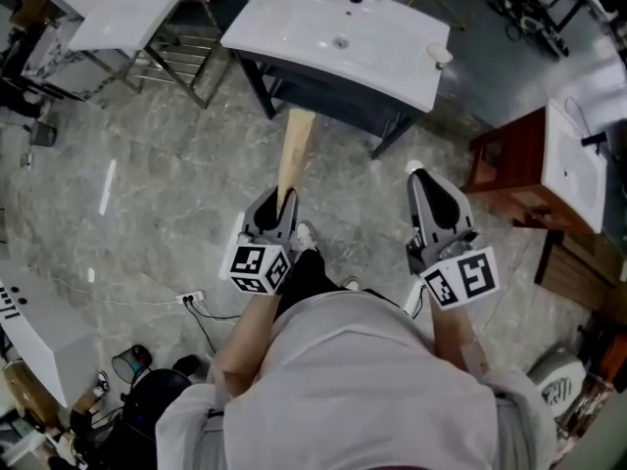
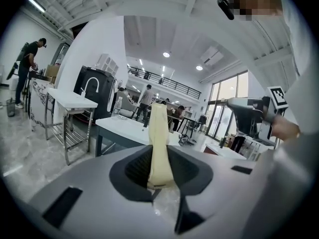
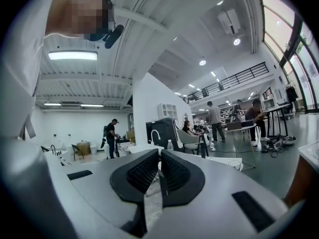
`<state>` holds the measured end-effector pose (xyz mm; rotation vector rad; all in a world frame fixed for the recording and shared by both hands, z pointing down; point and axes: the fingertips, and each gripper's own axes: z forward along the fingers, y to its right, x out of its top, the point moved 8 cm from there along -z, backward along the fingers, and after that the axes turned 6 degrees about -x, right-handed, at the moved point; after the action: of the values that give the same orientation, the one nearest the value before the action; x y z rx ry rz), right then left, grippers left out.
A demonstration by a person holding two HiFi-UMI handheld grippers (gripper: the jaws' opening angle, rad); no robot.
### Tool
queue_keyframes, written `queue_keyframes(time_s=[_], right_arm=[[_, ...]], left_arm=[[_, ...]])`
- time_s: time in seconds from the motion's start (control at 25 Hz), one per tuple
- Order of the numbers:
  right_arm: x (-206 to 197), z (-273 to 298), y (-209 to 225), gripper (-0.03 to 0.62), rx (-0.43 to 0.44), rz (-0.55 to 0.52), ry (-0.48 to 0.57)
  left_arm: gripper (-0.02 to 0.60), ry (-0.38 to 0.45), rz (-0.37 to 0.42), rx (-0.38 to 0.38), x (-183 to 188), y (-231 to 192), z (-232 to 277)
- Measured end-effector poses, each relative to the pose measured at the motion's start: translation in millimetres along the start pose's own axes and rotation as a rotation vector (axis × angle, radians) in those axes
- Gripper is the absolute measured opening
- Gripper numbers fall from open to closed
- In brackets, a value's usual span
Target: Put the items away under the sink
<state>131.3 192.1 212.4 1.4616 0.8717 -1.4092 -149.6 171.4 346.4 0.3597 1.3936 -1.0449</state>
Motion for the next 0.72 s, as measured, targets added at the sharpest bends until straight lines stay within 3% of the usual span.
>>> queue_keyframes(time_s=[0.44,0.72], right_arm=[[11,78,-11,0.041,-0.074,-0.018,0.001],[16,100,-19,0.041,-0.129,-0.034,-0.018]], left_arm=[[0.084,-0.014,-0.018,-0.038,33,-76,36],[0.083,-0.032,-0.053,-0.053,35,-114,54]])
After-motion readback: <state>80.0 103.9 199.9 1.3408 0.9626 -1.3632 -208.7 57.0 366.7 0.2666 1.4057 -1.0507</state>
